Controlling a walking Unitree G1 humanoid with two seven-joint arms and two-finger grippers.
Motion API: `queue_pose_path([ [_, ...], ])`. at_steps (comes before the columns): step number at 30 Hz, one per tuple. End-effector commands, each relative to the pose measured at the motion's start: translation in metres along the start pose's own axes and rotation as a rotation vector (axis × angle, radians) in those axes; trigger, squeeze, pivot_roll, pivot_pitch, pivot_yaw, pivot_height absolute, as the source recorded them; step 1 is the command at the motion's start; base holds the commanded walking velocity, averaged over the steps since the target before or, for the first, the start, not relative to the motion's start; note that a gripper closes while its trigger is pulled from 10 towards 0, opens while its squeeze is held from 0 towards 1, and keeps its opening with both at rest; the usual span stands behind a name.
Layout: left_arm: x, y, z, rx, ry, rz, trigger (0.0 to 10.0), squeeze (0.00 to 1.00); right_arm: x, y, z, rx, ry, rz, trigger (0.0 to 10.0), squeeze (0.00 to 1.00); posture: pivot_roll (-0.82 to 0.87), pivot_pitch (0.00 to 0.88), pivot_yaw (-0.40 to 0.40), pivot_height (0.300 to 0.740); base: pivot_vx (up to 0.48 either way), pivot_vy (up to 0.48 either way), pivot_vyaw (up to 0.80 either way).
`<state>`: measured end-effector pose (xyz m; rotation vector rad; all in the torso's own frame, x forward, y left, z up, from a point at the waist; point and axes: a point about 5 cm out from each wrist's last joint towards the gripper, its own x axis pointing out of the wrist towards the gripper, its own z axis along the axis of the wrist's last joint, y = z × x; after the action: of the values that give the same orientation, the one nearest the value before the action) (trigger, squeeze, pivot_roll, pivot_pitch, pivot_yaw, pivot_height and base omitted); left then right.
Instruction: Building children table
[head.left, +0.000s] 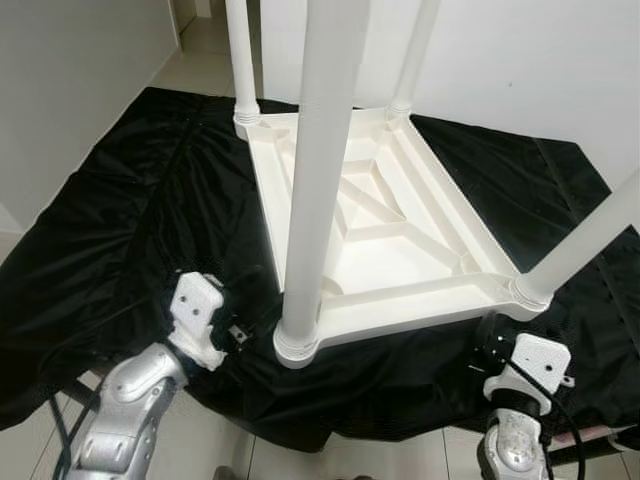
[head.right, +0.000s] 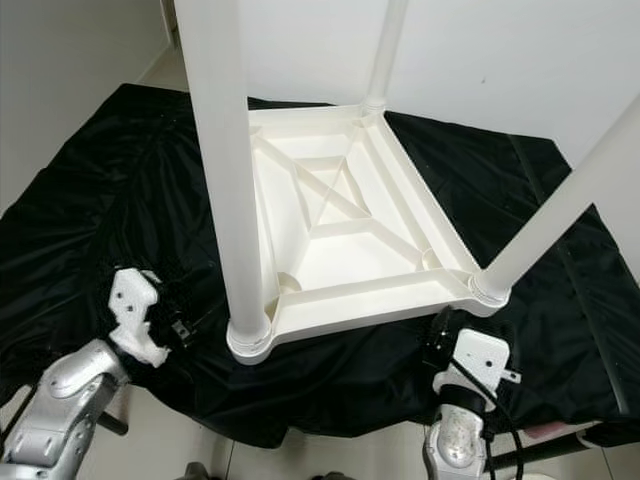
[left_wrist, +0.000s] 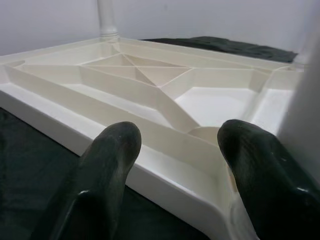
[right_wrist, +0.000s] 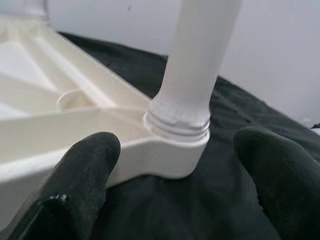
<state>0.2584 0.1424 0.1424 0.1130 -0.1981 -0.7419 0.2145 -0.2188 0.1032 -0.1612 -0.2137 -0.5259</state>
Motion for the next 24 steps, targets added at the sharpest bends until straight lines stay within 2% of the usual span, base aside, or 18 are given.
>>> queue_pose_path([
  [1, 0.005, 0.008, -0.004, 0.024, 0.034, 0.096, 10.0, 0.0, 0.003, -0.01, 0.001, -0.015, 0.0, -0.063, 10.0, 0.0, 0.02, 0.078, -0.05, 0.74, 0.0, 0.0, 0.0],
  [3, 0.005, 0.008, -0.004, 0.024, 0.034, 0.096, 10.0, 0.0, 0.003, -0.01, 0.001, -0.015, 0.0, -0.063, 10.0, 0.0, 0.02, 0.078, -0.05, 0.74, 0.0, 0.0, 0.0],
  [6, 0.01, 0.016, 0.0, 0.034, 0.028, 0.178, 10.0, 0.0, 0.001, -0.02, 0.002, -0.027, -0.001, -0.149, 10.0, 0.0, 0.01, 0.083, -0.053, 0.74, 0.0, 0.0, 0.0],
  [12, 0.016, 0.019, 0.005, 0.032, 0.014, 0.22, 10.0, 0.0, 0.003, -0.027, 0.006, -0.016, 0.008, -0.235, 10.0, 0.0, 0.01, 0.094, -0.054, 0.74, 0.0, 0.0, 0.0],
  [15, 0.023, 0.008, 0.012, -0.014, -0.045, 0.132, 10.0, 0.0, 0.012, -0.035, 0.01, 0.013, 0.028, -0.341, 10.0, 0.0, 0.01, 0.109, -0.057, 0.74, 0.0, 0.0, 0.0],
  [18, 0.024, 0.005, 0.013, -0.015, -0.061, 0.105, 10.0, 0.0, 0.016, -0.036, 0.01, 0.017, 0.031, -0.37, 10.0, 0.0, 0.02, 0.114, -0.055, 0.74, 0.0, 0.0, 0.0],
  [20, 0.027, -0.004, 0.012, -0.039, -0.068, 0.027, 10.0, 0.0, 0.028, -0.038, 0.011, 0.026, 0.035, -0.422, 10.0, 0.0, 0.01, 0.116, -0.053, 0.74, 0.0, 0.0, 0.0],
  [23, 0.029, -0.008, 0.012, -0.053, -0.07, -0.015, 10.0, 0.0, 0.033, -0.039, 0.011, 0.03, 0.037, -0.446, 10.0, 0.0, 0.01, 0.116, -0.05, 0.74, 0.0, 0.0, 0.0],
  [24, 0.03, -0.014, 0.014, -0.068, -0.086, -0.048, 10.0, 0.0, 0.042, -0.038, 0.014, 0.04, 0.03, -0.454, 10.0, 0.0, 0.01, 0.116, -0.047, 0.74, 0.0, 0.0, 0.0],
])
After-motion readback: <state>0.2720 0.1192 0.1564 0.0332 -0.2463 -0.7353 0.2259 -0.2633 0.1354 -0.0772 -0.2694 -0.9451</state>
